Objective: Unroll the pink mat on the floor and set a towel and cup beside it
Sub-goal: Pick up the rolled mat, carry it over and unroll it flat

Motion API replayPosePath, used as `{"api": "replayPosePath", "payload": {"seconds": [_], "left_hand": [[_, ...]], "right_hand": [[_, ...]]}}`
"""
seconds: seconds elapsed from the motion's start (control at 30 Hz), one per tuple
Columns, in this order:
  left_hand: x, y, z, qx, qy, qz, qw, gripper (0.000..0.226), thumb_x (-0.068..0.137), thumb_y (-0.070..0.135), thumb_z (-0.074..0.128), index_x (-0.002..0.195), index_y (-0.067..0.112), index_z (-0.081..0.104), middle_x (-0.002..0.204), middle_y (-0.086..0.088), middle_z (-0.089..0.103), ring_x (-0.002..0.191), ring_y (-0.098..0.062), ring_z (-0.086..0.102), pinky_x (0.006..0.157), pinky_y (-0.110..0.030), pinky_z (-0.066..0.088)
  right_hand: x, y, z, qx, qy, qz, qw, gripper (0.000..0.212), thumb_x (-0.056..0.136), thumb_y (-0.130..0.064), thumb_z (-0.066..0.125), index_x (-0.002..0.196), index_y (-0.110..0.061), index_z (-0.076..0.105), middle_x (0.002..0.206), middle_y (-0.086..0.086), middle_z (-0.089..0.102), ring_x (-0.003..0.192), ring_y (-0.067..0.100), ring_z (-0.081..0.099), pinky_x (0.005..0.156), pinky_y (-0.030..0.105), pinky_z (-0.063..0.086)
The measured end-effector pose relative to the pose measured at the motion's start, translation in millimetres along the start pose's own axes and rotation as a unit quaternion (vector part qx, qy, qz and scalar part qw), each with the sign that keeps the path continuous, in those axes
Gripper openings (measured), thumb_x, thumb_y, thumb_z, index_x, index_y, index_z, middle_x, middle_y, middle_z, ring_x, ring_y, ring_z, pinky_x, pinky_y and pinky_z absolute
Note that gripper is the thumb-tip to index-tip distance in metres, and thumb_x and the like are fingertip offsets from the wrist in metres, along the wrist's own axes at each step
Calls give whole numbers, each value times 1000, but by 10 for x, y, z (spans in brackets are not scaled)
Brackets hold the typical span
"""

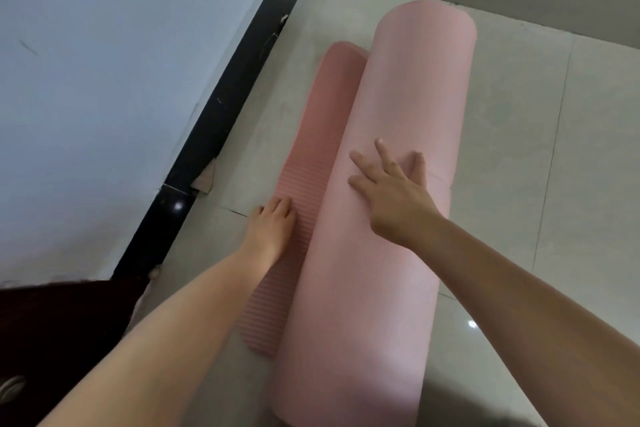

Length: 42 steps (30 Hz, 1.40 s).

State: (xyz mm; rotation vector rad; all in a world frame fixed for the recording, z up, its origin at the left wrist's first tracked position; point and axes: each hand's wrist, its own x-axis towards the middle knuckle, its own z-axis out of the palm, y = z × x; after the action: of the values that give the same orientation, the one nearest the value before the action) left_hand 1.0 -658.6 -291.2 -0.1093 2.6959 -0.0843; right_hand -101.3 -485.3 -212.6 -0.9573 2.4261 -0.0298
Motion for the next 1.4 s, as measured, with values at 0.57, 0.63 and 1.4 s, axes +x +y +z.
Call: {"api": "replayPosePath", "payload": {"seconds": [0.57, 0.63, 1.4], "left_hand": [[292, 280, 6, -30, -203, -42, 978, 79, 90, 35, 54, 150, 21, 5, 143, -33, 29, 133, -43, 31, 110, -42, 28], [332, 324, -42, -7, -233, -34, 972, 80, 92, 38, 50, 148, 35, -6, 145, -36, 23, 135, -46, 26, 112, -44, 26], [629, 2027, -226, -1, -143, 81, 986, 68, 87, 28, 58, 145, 19, 23, 151, -18, 25, 137, -36, 28, 106, -46, 33]], "right_hand": [[-238, 391, -35, -61, -96, 356, 928, 102, 75, -69, 46, 144, -11, 0, 150, 31, 1, 137, 54, -4, 105, 68, 19], [-324, 521, -23, -69, -94, 370, 922, 103, 78, -63, 47, 144, -3, -5, 153, 27, -11, 140, 45, -14, 109, 65, 7], [-1251, 1379, 485, -29, -17, 293, 955, 109, 66, -75, 50, 145, -26, -7, 152, 25, -18, 139, 46, -13, 106, 68, 12]]}}
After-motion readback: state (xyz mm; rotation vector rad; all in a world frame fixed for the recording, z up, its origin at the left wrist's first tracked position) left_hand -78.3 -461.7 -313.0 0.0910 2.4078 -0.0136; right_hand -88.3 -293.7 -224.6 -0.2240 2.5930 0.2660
